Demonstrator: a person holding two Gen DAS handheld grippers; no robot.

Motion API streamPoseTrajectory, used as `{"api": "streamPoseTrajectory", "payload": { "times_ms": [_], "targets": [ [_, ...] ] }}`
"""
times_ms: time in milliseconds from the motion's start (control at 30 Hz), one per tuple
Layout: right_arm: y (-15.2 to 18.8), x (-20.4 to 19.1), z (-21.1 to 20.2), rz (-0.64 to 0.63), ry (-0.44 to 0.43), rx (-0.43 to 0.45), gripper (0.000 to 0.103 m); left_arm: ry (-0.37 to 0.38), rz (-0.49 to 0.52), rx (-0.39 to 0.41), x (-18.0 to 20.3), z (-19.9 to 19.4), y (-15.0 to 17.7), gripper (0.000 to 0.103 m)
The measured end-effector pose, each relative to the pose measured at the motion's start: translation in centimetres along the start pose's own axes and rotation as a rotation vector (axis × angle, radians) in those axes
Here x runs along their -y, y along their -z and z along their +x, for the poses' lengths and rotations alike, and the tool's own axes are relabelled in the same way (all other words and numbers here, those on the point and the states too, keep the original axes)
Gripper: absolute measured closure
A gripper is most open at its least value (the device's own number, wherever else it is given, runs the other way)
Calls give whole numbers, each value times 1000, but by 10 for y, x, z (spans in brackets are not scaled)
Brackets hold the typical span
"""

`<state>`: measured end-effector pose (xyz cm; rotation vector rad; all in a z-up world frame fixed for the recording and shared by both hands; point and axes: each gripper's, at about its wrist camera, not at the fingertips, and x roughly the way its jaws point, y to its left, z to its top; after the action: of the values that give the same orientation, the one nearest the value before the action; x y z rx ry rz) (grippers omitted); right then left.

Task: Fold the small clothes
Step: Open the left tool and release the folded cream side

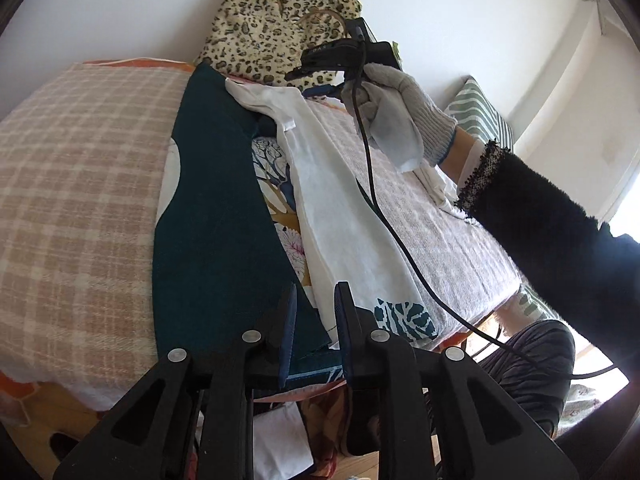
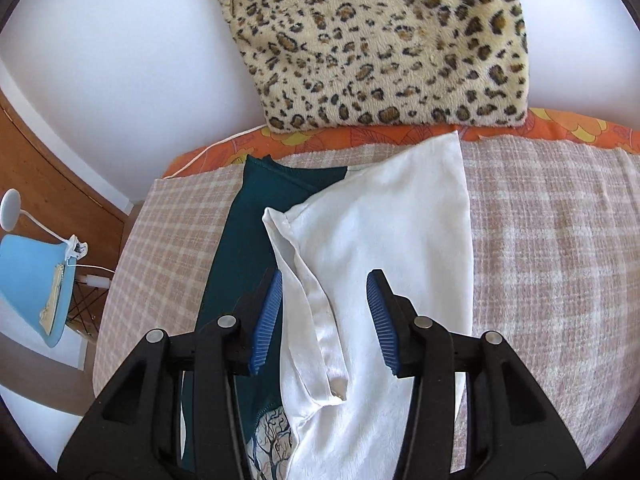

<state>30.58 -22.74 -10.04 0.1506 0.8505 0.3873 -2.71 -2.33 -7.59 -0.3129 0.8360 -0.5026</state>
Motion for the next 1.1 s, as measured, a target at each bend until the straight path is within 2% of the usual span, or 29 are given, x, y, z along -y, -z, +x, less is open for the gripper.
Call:
{"api": "streamPoseTrajectory", "payload": {
  "times_ms": [133,233,333,433,500,567,667,733,967,1067,1100],
  "targets": [
    [35,14,12,45,-34,-64,57,-89,54,16,-19,-31,-18,84],
    [48,15,25,71,-41,-94,56,-159,58,50,-37,-49,-35,84],
    [54,11,30,102,-98,-94,57,-212,51,94,-53,-58,-51,84],
    [53,-4,27,100,-194,-85,56,-243,34,119,-67,-57,-65,84],
    [53,-21,22,74,-291,-94,56,-229,14,124,-73,-54,-73,84],
    [52,-38,10,30,-351,-90,57,-235,10,133,-77,-52,-79,84],
    [55,-56,-18,-52,-332,-57,56,-235,28,134,-78,-47,-82,84],
    [59,-54,-37,-56,-299,-44,57,-207,29,111,-79,-43,-79,84],
    [101,-19,-108,-60,-130,8,56,-119,-31,0,-85,-25,-60,83],
    [128,1,-132,-42,-63,7,56,-94,-44,-38,-82,-21,-50,70],
    [137,8,-139,-35,-44,6,56,-78,-51,-51,-81,-20,-47,68]
  ]
}}
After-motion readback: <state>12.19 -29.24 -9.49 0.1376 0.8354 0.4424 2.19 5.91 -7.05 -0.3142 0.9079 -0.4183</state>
